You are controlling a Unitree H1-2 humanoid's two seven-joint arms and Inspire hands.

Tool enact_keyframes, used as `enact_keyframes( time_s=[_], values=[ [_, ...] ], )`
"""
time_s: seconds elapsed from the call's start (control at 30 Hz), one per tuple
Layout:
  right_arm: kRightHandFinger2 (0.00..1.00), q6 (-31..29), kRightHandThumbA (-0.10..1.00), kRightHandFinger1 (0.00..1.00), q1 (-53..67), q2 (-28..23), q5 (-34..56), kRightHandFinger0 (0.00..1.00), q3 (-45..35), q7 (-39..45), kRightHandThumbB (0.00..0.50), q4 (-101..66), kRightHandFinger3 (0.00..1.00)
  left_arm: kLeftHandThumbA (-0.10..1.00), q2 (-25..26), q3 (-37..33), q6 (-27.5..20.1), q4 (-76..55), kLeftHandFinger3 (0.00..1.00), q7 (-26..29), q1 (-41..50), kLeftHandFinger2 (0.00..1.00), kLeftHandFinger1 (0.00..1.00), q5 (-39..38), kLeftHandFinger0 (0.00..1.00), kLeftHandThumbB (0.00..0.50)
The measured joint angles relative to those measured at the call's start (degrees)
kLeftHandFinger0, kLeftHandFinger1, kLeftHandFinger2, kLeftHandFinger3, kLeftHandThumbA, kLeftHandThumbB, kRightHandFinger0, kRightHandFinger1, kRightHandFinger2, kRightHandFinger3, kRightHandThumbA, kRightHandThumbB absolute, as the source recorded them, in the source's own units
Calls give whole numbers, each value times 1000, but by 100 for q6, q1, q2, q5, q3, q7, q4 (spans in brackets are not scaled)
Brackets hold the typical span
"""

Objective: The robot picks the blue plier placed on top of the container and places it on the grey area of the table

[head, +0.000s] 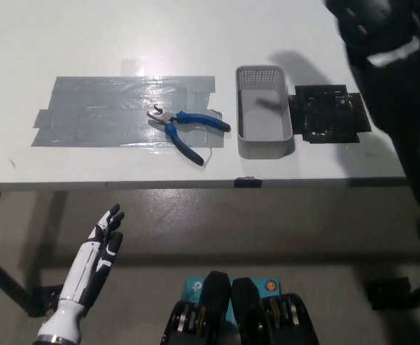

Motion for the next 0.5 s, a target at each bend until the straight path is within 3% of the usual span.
enact_keyframes(
  time_s=[0.07,0.33,0.5],
  values=[
    [1000,63,1000,1000,464,-44,80,1000,-92,12,342,-393,1000,1000,-1,0,3,35,1000,0,-45,1000,1000,0,1000,202],
    [1000,320,1000,1000,2551,-39,560,1000,-432,29,366,-1964,1000,1000,-2,6,9,196,1000,0,-236,1000,1000,-2,1000,170],
    [1000,459,1000,1000,3769,-27,922,1000,-645,28,324,-2976,1000,1000,-4,11,12,219,1000,0,-296,1000,1000,-3,1000,174]
  ],
)
